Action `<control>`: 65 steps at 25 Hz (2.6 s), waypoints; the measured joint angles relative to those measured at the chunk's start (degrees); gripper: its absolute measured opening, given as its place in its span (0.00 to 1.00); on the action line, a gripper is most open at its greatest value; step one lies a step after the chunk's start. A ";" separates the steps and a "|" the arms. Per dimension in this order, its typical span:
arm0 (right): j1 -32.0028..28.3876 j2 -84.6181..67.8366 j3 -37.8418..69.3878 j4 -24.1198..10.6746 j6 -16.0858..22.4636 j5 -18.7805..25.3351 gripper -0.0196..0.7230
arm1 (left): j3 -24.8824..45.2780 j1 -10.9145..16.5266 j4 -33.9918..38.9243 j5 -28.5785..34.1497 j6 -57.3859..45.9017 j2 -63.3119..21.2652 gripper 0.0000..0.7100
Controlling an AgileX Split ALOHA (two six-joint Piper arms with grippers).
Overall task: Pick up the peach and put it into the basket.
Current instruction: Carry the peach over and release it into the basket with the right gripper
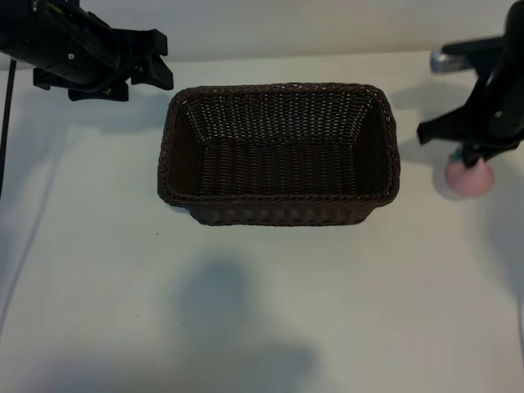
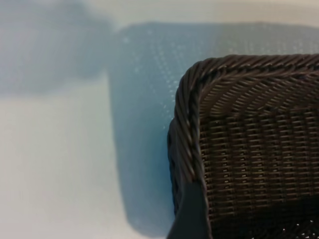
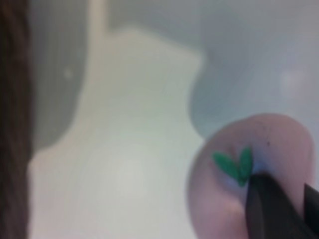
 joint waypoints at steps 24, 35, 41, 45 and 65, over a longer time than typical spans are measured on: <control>0.00 -7.53 -0.05 -1.12 0.61 1.77 0.08 | 0.00 0.00 0.00 -1.50 -0.11 0.00 0.83; 0.00 -7.53 -0.05 -1.12 1.52 1.77 0.08 | 0.00 0.00 0.00 -1.75 -0.11 0.00 0.83; 0.00 -7.53 -0.05 -1.07 1.71 1.77 0.08 | 0.00 0.00 0.00 -2.64 -0.11 0.00 0.83; 0.00 -7.53 -0.05 -0.58 1.76 1.77 0.08 | 0.00 0.00 0.00 -2.85 -0.11 0.00 0.83; 0.00 -7.53 -0.05 4.73 0.44 1.77 0.08 | 0.00 0.00 -1.35 -2.87 -0.06 0.00 0.83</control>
